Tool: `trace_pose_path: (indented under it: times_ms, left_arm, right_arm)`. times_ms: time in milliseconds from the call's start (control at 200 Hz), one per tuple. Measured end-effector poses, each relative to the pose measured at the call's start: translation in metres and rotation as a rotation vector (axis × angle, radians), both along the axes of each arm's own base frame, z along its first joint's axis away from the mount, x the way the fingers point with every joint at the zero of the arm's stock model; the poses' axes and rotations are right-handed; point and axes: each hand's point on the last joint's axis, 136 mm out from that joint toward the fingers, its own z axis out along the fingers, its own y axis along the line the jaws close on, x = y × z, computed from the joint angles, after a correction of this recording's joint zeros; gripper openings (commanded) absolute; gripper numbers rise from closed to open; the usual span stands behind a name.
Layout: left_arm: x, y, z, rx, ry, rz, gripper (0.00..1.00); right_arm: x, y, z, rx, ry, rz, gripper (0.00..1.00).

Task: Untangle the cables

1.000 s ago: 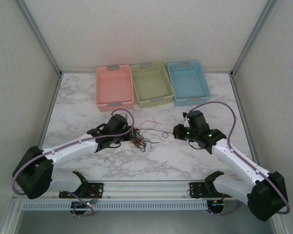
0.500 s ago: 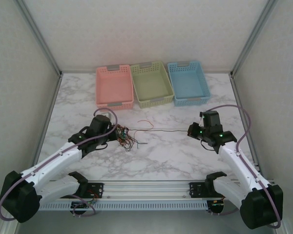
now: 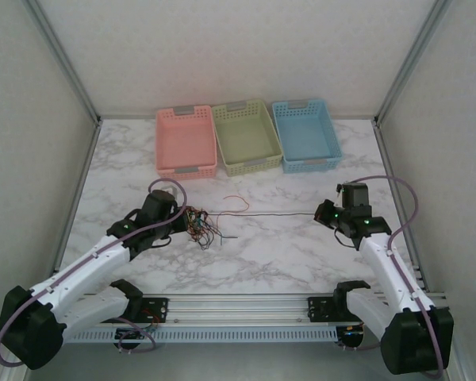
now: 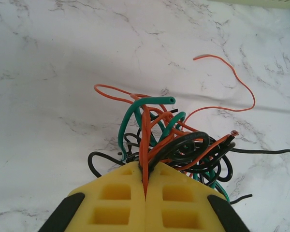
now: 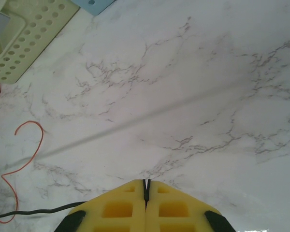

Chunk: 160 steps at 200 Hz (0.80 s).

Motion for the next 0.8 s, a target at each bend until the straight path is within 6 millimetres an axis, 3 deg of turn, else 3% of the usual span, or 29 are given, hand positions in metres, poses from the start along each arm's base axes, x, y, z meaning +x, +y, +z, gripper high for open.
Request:
trace_pose_path:
  times_ms: [370,701,756,801]
  left_arm:
    - [-0.003,0.001,0.000,0.008,0.002,-0.017,0.00]
    - [-0.003,0.001,-0.001,0.012,0.003,-0.023,0.00]
    - [-0.004,0.000,-0.003,0.009,0.005,-0.029,0.00]
    - [-0.005,0.000,-0.005,0.007,0.012,-0.036,0.00]
  right_arm:
    - [0.000,-0.023,-0.005,-0.002,0.018,-0.080,0.00]
    - [-0.001,-0.021,-0.005,0.014,0.025,-0.072,0.00]
    - [0.000,-0.017,-0.003,0.035,0.020,-0.059,0.10]
    - [0.001,-0.013,0.000,0.060,0.012,-0.045,0.25]
